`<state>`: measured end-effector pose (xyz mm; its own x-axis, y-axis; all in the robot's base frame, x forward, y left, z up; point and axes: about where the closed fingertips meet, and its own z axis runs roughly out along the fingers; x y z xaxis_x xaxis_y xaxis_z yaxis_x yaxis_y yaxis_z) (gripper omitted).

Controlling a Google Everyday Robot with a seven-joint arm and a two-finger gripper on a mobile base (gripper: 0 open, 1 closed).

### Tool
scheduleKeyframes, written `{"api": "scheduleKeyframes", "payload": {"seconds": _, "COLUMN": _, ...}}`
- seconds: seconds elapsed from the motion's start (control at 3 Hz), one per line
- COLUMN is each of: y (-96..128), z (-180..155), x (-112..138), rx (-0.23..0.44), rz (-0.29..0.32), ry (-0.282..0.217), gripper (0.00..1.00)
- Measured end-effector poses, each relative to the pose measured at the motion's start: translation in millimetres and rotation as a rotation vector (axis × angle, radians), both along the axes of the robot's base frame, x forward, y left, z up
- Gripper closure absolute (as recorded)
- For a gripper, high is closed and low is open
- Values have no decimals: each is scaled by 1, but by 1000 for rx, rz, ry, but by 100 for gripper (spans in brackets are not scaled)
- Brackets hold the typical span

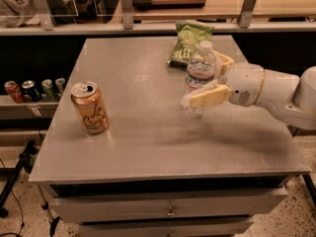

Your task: Place water bottle upright

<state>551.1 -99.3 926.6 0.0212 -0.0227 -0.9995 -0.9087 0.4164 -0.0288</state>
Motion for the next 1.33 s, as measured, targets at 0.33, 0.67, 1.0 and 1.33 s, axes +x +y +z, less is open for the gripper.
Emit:
{"api": "scheduleKeyframes", "payload": {"seconds": 0.33, "y": -1, "z": 1, "x": -1, "rx": -5, "rz": 8, "ry": -1, "gripper": 0}}
{"api": "scheduleKeyframes", "payload": {"seconds": 0.67, "y": -8, "z": 0, "x": -1, "rx": -25, "rz": 23, "ry": 16, "gripper": 0}}
{"api": "scheduleKeyframes", "payload": {"seconds": 1.0, "y": -22, "z": -4, "x": -5, "rx": -44, "rz": 38, "ry": 45, "gripper": 0}}
{"api": "scheduleKeyframes", "payload": {"seconds": 1.33, "y": -35, "z": -9, "x": -9, "rx": -61, "rz": 45, "ry": 75, "gripper": 0}}
